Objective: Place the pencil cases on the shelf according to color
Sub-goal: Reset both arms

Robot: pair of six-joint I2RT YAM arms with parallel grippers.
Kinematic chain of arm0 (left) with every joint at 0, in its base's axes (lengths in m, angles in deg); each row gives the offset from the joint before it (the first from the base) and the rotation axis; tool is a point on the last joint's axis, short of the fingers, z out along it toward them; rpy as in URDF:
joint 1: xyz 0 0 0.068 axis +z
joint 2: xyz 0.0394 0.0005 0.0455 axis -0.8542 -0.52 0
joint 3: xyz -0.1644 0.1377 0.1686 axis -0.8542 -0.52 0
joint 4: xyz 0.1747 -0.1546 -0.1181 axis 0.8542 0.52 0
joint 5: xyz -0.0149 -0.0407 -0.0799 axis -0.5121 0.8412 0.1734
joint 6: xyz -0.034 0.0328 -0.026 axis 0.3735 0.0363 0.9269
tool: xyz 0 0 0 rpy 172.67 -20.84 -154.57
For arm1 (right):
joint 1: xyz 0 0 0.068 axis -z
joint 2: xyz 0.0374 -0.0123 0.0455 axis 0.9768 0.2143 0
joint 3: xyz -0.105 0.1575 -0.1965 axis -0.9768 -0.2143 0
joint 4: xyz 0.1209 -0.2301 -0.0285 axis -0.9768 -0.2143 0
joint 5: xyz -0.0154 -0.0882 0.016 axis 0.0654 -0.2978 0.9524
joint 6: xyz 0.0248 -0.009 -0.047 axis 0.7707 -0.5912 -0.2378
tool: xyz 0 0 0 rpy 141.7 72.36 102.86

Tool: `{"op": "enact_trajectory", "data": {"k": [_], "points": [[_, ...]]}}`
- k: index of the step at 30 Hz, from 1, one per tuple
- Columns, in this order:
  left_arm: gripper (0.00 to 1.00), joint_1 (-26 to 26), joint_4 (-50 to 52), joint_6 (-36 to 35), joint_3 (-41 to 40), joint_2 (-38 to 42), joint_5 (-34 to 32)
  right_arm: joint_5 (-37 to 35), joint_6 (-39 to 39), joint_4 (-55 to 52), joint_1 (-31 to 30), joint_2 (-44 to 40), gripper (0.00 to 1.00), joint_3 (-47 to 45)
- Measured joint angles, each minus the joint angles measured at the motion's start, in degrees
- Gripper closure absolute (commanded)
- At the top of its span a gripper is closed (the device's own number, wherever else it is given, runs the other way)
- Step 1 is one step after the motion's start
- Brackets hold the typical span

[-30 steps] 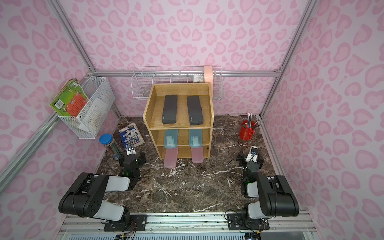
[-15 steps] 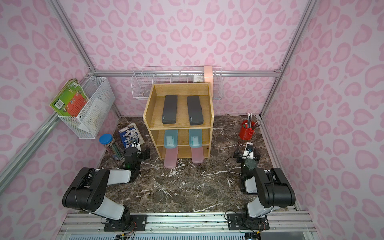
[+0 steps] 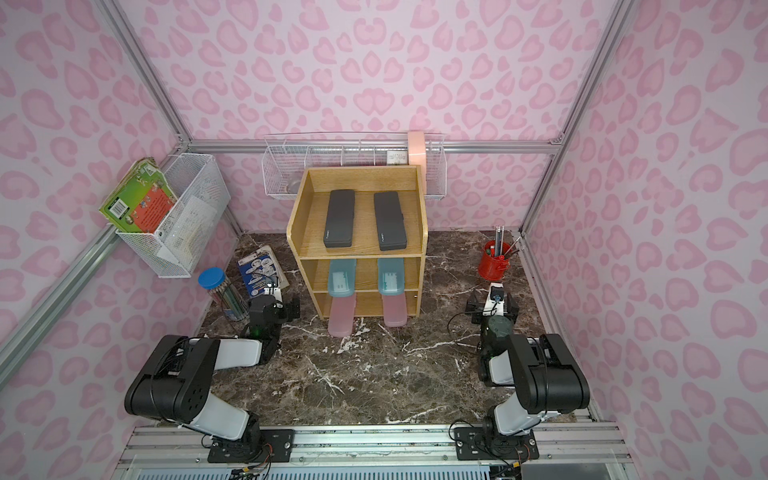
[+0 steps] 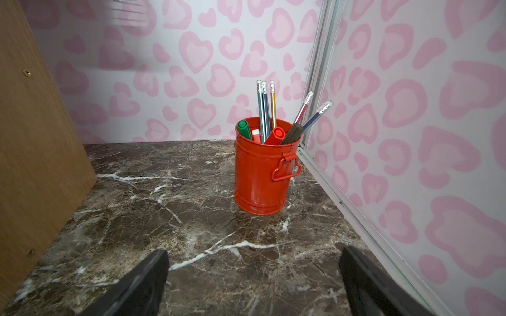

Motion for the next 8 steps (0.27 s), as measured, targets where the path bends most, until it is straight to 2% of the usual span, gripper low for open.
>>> {"op": "enact_trajectory", "data": {"k": [8], "points": [[0.01, 0.0, 0.0, 0.0, 0.0, 0.0, 0.0, 0.0, 0.0, 0.0, 0.0, 0.0, 0.0, 0.2]]}}
